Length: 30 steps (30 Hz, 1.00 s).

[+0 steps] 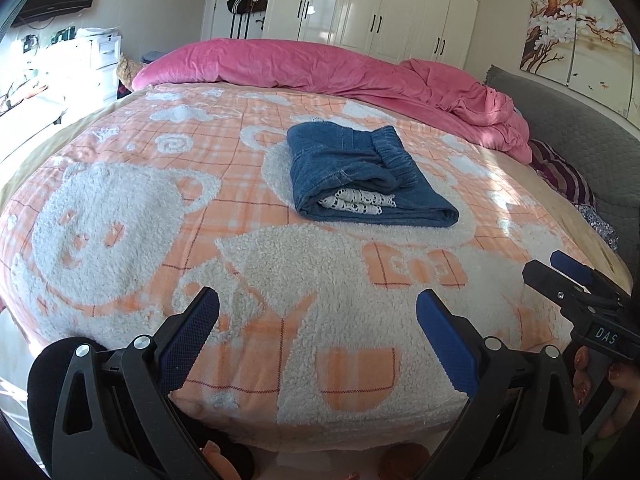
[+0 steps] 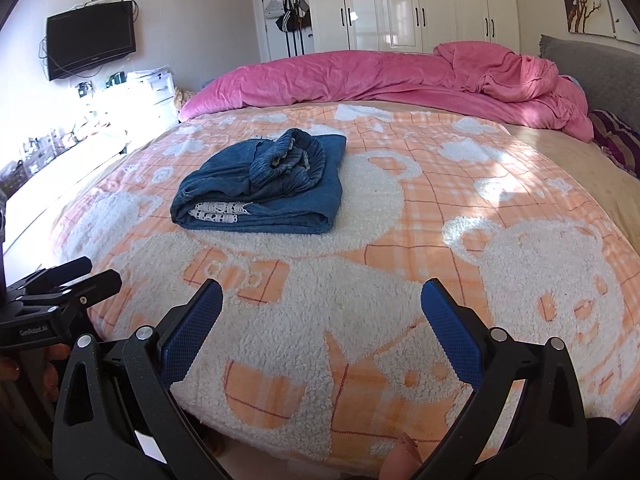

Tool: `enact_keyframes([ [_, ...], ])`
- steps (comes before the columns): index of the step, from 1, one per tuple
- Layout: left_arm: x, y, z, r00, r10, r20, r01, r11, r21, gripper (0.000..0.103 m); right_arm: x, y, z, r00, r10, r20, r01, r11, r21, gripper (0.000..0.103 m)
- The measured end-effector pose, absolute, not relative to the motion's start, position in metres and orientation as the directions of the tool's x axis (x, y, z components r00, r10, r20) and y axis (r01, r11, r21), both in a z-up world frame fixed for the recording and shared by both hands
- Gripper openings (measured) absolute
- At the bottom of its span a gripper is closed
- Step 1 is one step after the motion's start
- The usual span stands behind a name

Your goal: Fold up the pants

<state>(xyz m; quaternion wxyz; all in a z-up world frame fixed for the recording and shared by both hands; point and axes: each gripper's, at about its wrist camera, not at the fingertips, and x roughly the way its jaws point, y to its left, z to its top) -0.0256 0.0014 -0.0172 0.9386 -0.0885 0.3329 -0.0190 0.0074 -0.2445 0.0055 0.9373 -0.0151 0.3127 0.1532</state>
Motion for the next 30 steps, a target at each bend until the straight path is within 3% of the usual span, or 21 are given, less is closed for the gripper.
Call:
enact_keyframes([
  [30, -0.019, 0.003, -0.03, 0.786, -0.109, -0.609, -0.009, 0.982, -0.186, 0.099, 0.014, -0.239, -0.015, 0.74, 0.265, -0.618, -0.301, 0.952, 0.048, 0.094],
])
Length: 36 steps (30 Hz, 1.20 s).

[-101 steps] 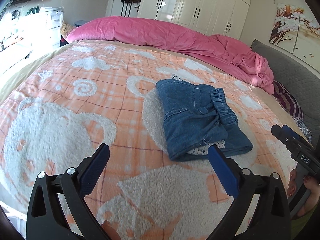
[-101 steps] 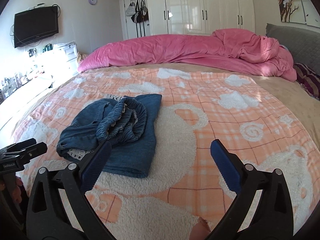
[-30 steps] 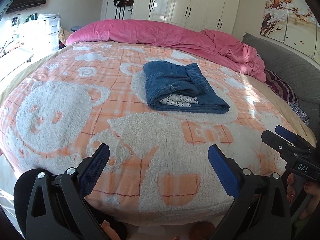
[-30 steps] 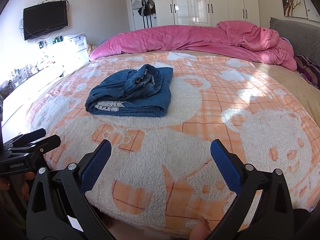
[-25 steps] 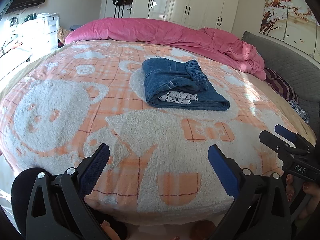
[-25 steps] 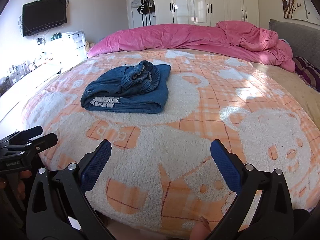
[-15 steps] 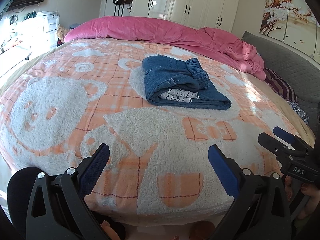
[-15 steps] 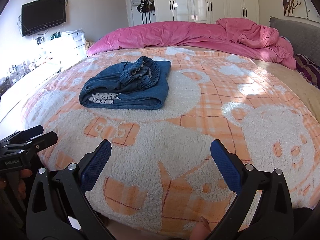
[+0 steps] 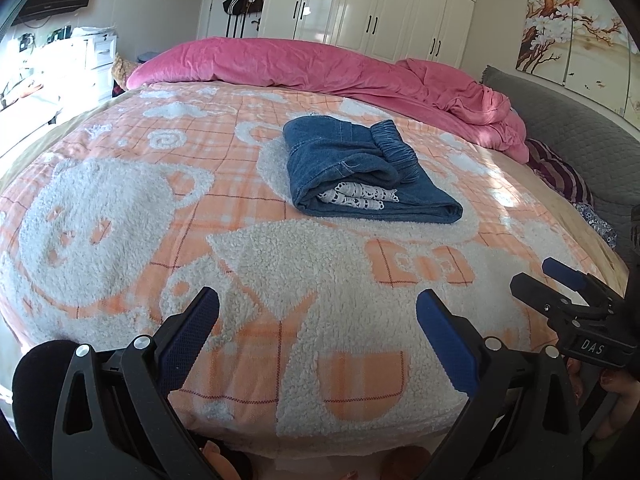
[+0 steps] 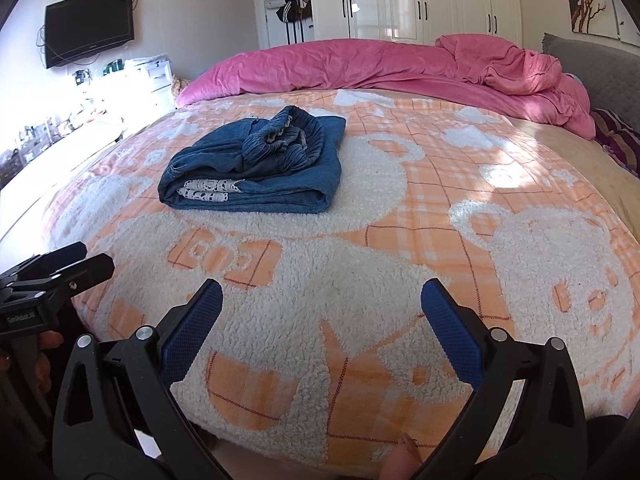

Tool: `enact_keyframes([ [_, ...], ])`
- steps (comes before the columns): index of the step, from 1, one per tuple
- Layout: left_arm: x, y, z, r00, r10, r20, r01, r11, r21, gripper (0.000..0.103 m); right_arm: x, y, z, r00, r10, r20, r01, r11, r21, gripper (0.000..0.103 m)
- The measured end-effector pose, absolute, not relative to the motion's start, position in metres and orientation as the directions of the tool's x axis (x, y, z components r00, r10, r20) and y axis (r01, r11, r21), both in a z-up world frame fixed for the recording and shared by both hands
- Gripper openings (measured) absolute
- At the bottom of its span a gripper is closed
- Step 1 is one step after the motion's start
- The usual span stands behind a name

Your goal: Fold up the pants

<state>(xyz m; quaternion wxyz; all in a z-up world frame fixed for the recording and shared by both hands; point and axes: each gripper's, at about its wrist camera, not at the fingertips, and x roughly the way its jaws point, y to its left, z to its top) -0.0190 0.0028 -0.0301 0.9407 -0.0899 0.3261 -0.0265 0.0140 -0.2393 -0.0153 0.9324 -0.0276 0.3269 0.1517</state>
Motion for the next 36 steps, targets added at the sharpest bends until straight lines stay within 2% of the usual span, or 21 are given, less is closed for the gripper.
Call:
enact_keyframes([
  [36, -0.0204, 0.0032, -0.0289, 0.791, -0.092, -0.605, -0.019, 0.984, -0.175, 0.099, 0.0149, -0.2389, -0.0174, 0.737, 0.267, -0.622, -0.3, 0.952, 0.053, 0.094],
])
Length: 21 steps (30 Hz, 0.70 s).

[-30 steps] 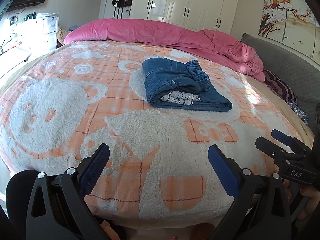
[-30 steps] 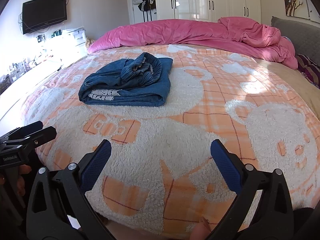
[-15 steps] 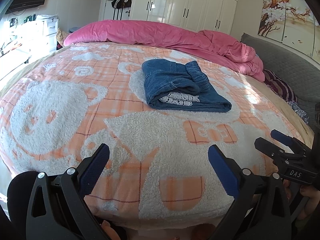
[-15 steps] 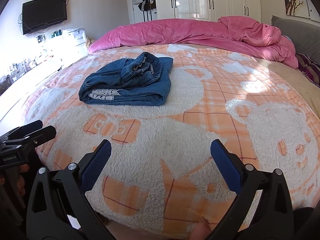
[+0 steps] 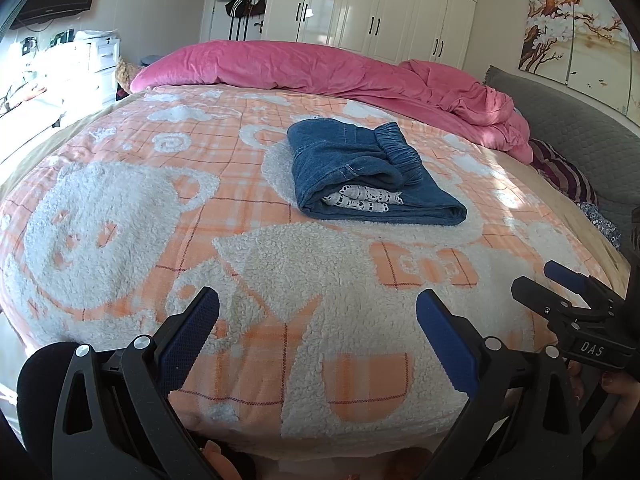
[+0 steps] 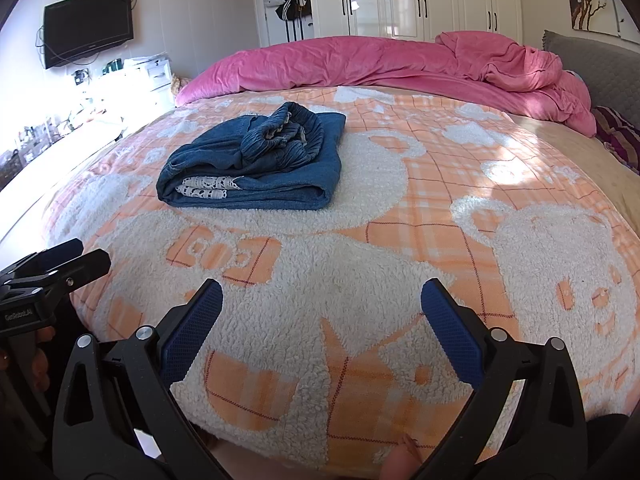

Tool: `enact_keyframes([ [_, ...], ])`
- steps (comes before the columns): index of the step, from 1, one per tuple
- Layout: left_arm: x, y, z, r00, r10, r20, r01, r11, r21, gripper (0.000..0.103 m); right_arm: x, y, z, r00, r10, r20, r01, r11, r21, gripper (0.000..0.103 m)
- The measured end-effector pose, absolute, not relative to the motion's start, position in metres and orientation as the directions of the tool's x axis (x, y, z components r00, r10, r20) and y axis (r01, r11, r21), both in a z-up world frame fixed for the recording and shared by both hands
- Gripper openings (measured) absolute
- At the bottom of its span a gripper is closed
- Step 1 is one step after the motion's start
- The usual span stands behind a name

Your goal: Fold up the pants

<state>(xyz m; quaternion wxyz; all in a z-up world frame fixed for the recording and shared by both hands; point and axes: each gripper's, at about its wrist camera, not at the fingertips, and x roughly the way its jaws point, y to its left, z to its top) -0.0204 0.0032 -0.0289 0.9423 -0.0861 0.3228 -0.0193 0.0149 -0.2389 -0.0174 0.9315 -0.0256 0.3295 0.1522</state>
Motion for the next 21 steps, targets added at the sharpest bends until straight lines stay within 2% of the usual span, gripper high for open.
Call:
enact_keyframes([
  [21, -0.0201, 0.0038, -0.0293, 0.787, -0.087, -0.611, -0.022, 0.985, -0.169, 0.099, 0.0142, -0.2394, -0.0187, 0.733, 0.266, -0.626, -0.299, 0.953, 0.054, 0.094],
])
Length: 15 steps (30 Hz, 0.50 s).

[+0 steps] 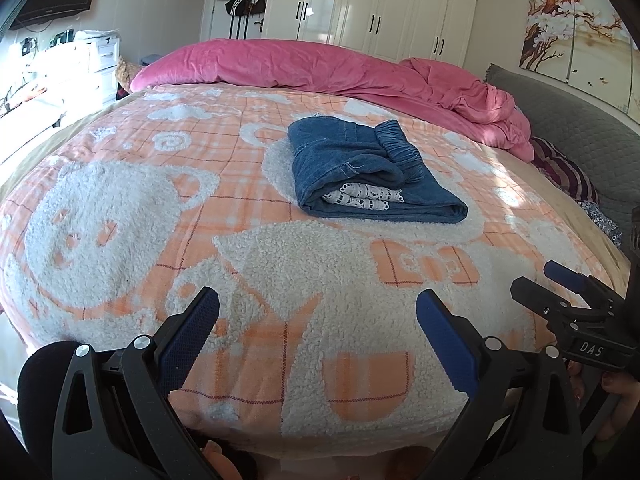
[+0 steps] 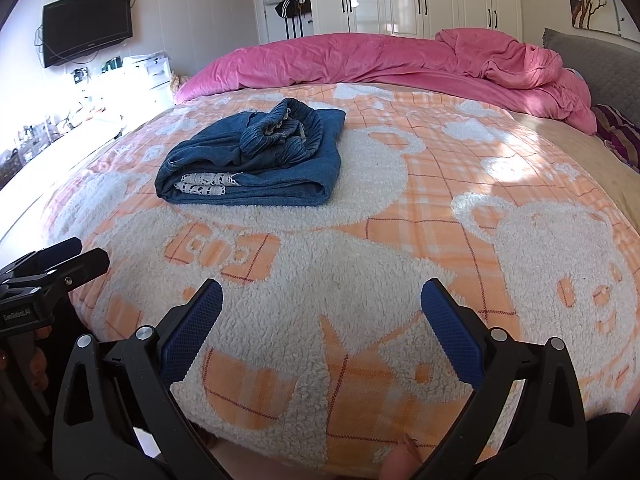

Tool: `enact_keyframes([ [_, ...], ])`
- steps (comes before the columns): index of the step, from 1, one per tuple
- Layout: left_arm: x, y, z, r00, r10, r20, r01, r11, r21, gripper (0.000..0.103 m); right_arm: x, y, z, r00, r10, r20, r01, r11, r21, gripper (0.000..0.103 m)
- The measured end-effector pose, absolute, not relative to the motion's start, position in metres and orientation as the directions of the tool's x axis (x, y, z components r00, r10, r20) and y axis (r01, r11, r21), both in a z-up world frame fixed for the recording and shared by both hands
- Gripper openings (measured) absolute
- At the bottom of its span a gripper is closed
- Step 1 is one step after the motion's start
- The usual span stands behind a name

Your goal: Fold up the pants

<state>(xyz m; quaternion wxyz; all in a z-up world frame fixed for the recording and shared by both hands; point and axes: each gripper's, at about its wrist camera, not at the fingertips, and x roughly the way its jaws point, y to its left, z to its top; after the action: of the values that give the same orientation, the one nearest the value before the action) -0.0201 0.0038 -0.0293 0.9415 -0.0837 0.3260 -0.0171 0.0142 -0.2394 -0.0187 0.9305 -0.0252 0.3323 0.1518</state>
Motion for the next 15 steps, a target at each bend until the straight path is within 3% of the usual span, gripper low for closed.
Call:
enact_keyframes([
  [15, -0.0192, 0.0038, -0.0293, 0.782, -0.067, -0.62, -0.038, 0.987, -0.155, 0.099, 0.0138, -0.2403, -0.0209, 0.732, 0.263, -0.629, -0.297, 0.953, 0.052, 0.094],
])
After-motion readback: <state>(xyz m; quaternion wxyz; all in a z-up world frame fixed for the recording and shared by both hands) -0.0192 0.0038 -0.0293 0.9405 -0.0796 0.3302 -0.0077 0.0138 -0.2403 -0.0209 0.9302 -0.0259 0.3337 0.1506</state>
